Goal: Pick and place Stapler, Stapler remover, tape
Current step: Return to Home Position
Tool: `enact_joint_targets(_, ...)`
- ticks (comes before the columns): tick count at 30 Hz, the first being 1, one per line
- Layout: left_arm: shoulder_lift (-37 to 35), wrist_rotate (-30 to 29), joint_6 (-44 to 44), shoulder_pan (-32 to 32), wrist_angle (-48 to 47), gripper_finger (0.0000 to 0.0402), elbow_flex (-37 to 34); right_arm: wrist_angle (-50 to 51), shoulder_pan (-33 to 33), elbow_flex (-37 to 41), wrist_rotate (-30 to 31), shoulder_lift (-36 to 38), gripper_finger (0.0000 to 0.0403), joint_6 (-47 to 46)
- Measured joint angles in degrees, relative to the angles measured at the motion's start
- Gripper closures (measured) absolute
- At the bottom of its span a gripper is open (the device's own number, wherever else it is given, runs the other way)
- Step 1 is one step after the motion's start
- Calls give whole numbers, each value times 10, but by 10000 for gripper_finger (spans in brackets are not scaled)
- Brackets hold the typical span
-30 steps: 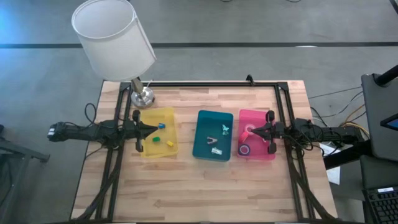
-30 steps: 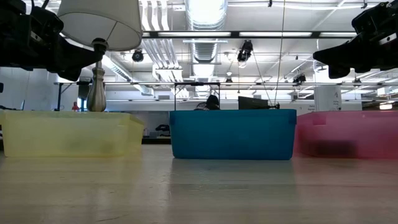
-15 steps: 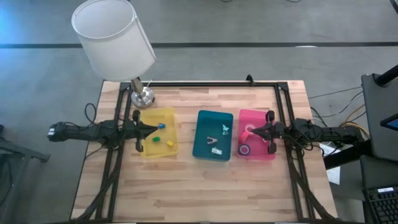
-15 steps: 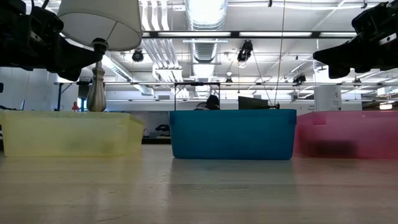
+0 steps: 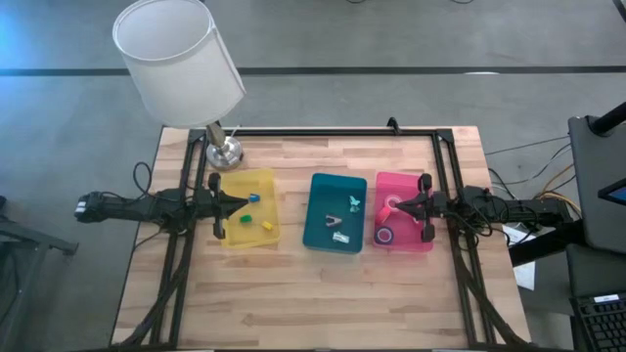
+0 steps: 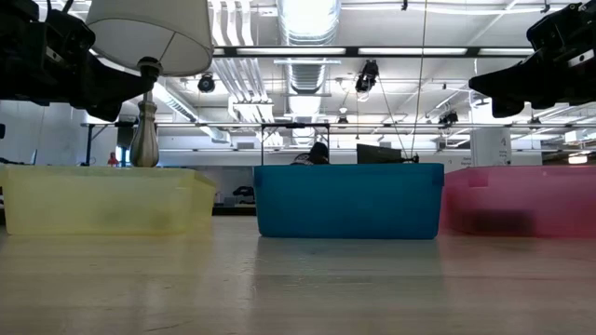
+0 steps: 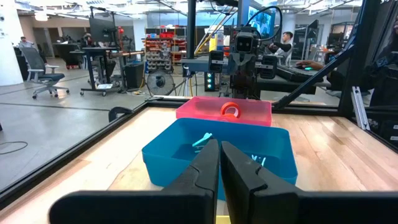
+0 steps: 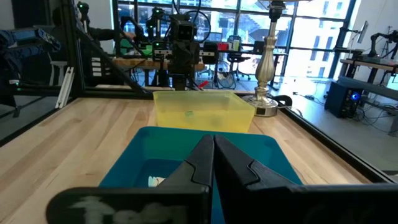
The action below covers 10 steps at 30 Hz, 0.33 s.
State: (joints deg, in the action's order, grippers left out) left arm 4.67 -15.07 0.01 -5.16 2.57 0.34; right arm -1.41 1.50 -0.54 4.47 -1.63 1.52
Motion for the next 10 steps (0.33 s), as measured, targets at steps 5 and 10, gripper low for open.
enact_joint_targets(5, 0, 0, 0, 0, 0, 383, 0, 0, 0, 0, 0, 0, 394, 0)
enact_joint_targets(10, 0, 0, 0, 0, 0, 381, 0, 0, 0, 0, 0, 0, 394, 0)
